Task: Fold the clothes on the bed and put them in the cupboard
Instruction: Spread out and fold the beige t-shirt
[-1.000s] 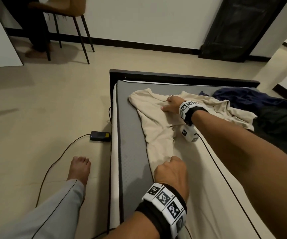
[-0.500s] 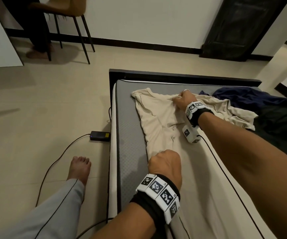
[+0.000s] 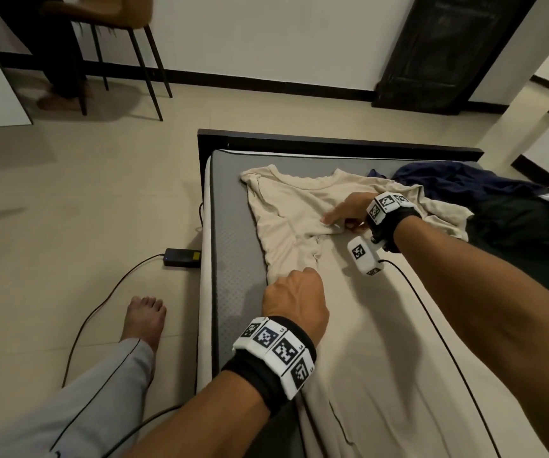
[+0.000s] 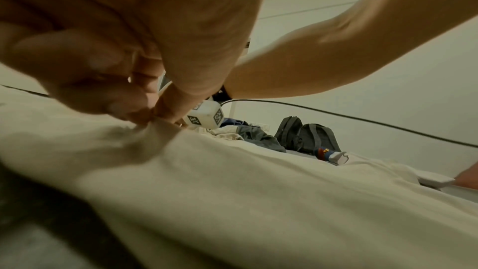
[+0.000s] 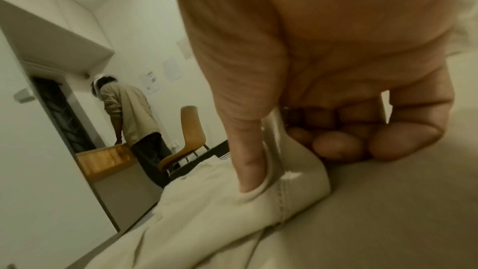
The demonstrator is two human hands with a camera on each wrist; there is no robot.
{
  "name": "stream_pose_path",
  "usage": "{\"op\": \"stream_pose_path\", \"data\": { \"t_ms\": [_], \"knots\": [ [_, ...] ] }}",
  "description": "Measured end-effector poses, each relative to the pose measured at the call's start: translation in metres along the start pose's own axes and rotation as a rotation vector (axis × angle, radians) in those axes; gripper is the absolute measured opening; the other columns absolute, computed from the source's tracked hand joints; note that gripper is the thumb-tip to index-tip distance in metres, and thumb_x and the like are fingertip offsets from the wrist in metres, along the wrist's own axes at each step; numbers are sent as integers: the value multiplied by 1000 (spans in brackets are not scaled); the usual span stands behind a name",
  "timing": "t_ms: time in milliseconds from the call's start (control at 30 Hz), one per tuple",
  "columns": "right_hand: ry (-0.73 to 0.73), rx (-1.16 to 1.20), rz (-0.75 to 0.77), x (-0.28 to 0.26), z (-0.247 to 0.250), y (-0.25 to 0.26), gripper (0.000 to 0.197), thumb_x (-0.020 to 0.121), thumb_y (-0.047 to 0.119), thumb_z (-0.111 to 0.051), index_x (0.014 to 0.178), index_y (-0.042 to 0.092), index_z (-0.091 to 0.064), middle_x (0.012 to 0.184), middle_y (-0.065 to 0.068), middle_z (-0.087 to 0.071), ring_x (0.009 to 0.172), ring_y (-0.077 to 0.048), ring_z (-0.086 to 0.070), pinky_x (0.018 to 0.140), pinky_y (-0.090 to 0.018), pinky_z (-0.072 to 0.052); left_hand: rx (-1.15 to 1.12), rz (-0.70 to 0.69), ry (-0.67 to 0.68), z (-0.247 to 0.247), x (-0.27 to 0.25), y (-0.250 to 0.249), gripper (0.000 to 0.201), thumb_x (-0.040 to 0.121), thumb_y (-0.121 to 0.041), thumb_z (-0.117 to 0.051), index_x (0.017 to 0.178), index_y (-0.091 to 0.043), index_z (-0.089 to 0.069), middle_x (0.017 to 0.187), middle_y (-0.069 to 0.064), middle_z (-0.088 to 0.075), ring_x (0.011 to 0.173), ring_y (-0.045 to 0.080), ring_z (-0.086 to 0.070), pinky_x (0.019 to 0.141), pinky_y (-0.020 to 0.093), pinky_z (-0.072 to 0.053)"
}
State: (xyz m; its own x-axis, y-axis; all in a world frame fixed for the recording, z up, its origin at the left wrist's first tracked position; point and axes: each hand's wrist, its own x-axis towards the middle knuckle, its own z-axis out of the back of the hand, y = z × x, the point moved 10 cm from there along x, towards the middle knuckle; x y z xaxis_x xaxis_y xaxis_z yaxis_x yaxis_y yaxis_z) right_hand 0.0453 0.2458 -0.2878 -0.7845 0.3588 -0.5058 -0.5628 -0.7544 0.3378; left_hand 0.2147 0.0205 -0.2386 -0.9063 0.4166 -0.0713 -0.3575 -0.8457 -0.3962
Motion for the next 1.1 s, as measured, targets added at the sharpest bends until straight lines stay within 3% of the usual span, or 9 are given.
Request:
{"op": "stream_pose_path", "data": {
  "t_ms": [133,200,333,467,600,733,933,1000,1100],
  "knots": [
    [-18,450,110,12,5,8,25,87,34,-74,84,11,-65,70,-9,-58,71,-26,-59,68,-37,-56,-31,-41,-51,2,3,-9,15,100,-25,-43,108,-16,-52,112,6,-58,100,29,-62,71,34,-38],
    [1,674,116,11,2,12,18,98,28,-61,89,13,-56,72,-8,-51,65,-25,-56,57,-35,-57,-69,-68,-62,2,5,-11,16,100,-28,-44,108,-17,-52,112,4,-56,100,28,-60,75,36,-42],
    [-75,588,77,15,-2,4,25,99,33,-53,86,11,-53,69,-12,-54,49,-24,-51,52,-29,-46,-101,-135,-45,-1,9,-16,19,100,-34,-46,106,-18,-53,109,2,-54,99,25,-57,84,42,-50],
    [-87,529,65,55,-2,-11,55,83,54,-53,106,6,-64,105,-22,-72,95,-41,-71,88,-55,-53,-102,-108,-18,-9,10,-9,22,100,-33,-46,110,-16,-54,113,4,-56,104,27,-56,89,44,-49],
    [-139,275,110,19,11,6,32,92,38,-51,85,7,-57,67,-16,-56,52,-26,-54,52,-30,-47,-22,-83,37,-19,11,-6,20,100,-27,-46,112,-12,-52,114,10,-59,108,32,-56,85,41,-48],
    [-224,170,160,7,27,3,41,96,47,-55,81,9,-54,63,-8,-51,51,-22,-50,53,-31,-46,-49,-102,14,-17,10,-14,18,101,-26,-45,109,-12,-51,109,12,-63,101,33,-60,74,38,-43],
    [-61,8,142,-7,4,-3,103,54,75,-82,131,15,-50,91,-1,-62,75,-20,-62,65,-31,-55,8,-109,22,-18,4,-16,30,101,-41,-47,113,-13,-48,111,11,-62,104,33,-57,83,42,-45],
    [-41,-56,159,-8,-2,-5,98,63,65,-84,137,11,-48,81,-2,-62,66,-18,-56,61,-29,-46,70,-108,38,-22,0,-16,37,100,-46,-49,117,-13,-48,114,10,-61,108,32,-55,88,43,-44],
    [-36,236,180,-2,-1,-17,84,76,41,-86,144,13,-45,94,-9,-67,75,-21,-63,73,-33,-56,207,-113,81,-33,-9,-18,46,98,-48,-51,123,-10,-48,121,12,-58,112,31,-53,92,45,-46]
  ]
}}
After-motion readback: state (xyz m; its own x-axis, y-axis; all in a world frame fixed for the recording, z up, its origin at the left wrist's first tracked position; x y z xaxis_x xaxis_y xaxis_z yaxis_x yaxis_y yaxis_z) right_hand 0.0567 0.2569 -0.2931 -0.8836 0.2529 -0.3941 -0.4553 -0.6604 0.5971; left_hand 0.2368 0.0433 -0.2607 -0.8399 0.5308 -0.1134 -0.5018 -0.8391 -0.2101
